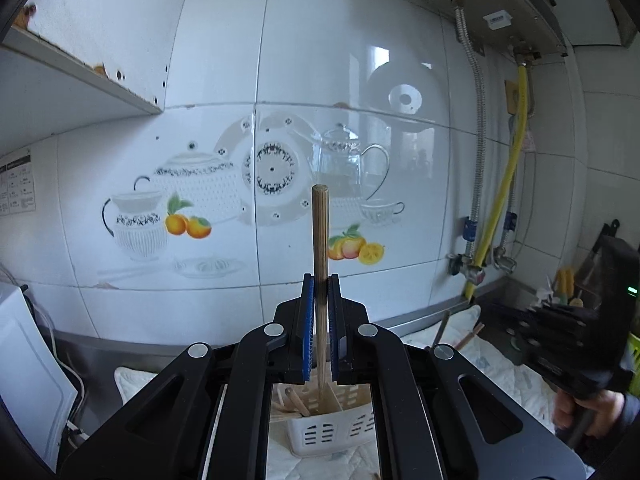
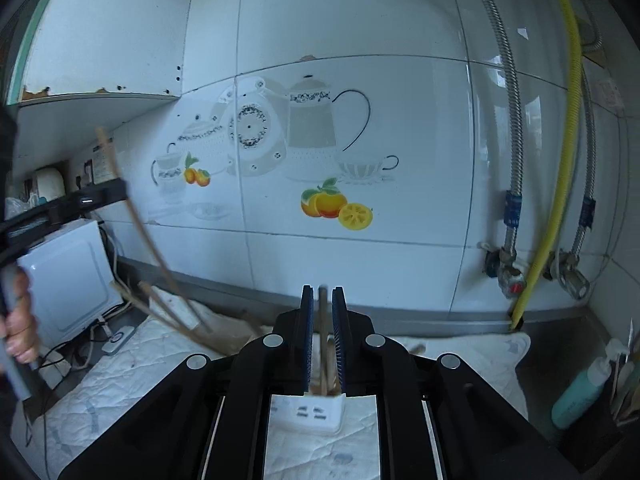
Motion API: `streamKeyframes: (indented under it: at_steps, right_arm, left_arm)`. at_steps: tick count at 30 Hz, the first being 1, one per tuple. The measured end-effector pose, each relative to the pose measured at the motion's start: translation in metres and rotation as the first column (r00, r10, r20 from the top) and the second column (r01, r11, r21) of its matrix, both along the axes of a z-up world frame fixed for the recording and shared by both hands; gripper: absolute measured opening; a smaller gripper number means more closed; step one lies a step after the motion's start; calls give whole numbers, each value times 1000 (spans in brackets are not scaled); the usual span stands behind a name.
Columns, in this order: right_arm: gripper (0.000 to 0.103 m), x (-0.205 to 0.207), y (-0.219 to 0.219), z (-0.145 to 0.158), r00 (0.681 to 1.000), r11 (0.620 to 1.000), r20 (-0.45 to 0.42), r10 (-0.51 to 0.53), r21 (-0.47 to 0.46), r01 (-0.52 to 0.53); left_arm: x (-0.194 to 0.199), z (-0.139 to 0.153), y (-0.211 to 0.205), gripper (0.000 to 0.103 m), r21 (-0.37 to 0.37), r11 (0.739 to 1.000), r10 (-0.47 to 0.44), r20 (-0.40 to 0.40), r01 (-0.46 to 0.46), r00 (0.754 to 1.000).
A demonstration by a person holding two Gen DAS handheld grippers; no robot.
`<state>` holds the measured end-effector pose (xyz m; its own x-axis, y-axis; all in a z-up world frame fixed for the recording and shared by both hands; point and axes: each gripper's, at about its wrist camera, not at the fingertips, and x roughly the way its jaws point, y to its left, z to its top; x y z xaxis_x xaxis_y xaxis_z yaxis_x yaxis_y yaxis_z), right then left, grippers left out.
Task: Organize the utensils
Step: 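Open the right tool to drop its chopstick while the left tool releases its own, then grasp one of the last two chopsticks with the right tool while the left tool grasps the other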
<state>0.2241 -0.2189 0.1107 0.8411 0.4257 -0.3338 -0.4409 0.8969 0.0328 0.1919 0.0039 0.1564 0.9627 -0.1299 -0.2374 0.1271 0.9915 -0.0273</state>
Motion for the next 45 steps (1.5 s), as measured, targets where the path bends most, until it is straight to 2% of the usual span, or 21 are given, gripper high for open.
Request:
streamKeyframes:
  at_steps: [6, 11, 15, 20, 26, 31, 34, 40, 45]
  right_arm:
    - [10, -51, -10, -35, 996, 999, -79, 39, 5, -39]
    - [10, -97, -9, -90, 979, 998, -194, 61, 9, -61]
    - [10, -131, -6, -139, 951, 999, -304, 51, 1, -54]
    - [10, -166, -3, -184, 907, 999, -419, 36, 41, -21]
    - [10, -187, 8, -207, 887, 999, -461, 25, 51, -2]
    - [10, -184, 16, -216, 880, 999, -475, -13, 29, 30]
    - [10, -182, 19, -222, 873, 999, -487, -28, 24, 45]
    - [8, -184, 12, -219, 880, 997, -472, -48, 26, 69]
    - [8, -189, -4, -212, 901, 993, -419, -112, -23, 113]
  left_arm:
    - [21, -23, 3, 5, -25, 1000, -12, -75, 10, 997]
    - [30, -41, 3, 6, -38, 999, -27, -147, 22, 989]
    - [26, -46, 1, 9, -39, 999, -37, -158, 31, 987]
    - [8, -39, -8, 28, -23, 998, -58, -131, 55, 990]
    - [-29, -32, -14, 39, -27, 996, -82, -100, 79, 992]
    - [-60, -44, -12, 40, -30, 995, -93, -112, 90, 989]
    - [-75, -58, -8, 40, -40, 995, -95, -133, 91, 987]
    - [-99, -100, 0, 40, -66, 995, -86, -215, 73, 973]
    - [-120, -152, -11, 40, -102, 993, -94, -331, 63, 939]
